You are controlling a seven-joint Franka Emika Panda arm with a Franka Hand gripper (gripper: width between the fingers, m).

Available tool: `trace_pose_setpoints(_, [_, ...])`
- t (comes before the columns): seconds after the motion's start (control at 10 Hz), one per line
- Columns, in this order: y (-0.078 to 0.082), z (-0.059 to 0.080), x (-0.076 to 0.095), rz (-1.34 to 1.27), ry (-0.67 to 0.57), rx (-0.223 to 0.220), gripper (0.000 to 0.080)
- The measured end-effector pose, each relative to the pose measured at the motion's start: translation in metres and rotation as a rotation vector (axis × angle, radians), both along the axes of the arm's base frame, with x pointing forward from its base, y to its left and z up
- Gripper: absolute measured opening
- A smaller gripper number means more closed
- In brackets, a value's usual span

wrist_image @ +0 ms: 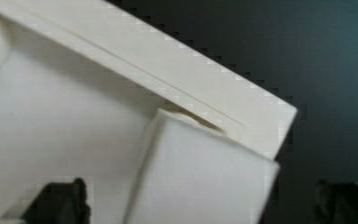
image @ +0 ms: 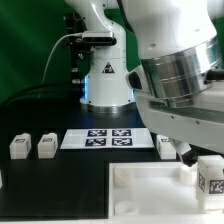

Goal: Assemble one leg

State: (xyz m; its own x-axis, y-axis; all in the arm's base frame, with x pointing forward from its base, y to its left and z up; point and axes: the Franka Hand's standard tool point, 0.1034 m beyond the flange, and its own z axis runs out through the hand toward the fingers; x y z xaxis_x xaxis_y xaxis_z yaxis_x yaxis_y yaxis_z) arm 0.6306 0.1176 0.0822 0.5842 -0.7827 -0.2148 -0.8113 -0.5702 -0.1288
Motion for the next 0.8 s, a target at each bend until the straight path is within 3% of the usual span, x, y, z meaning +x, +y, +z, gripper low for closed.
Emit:
trace_pose_setpoints(0.1, [0.009,0.000,-0.002,0.140,-0.023,-0.027,0.0644])
trace_pose_setpoints(0.4, [0.003,-0.001,-0.001,0.513,-0.114,-0.026,0.0649])
trace_pose_setpoints(0.5, [0.001,-0.001,-0.001,0.710,-0.145,-0.059,0.0649])
trace_pose_setpoints(0.7, [-0.008,-0.001,0.001,1.000,-0.205,-0.065,0.0649])
trace_pose_setpoints(0.8, [-0.009,-0.003,0.002,1.020,-0.222,-0.065,0.0649])
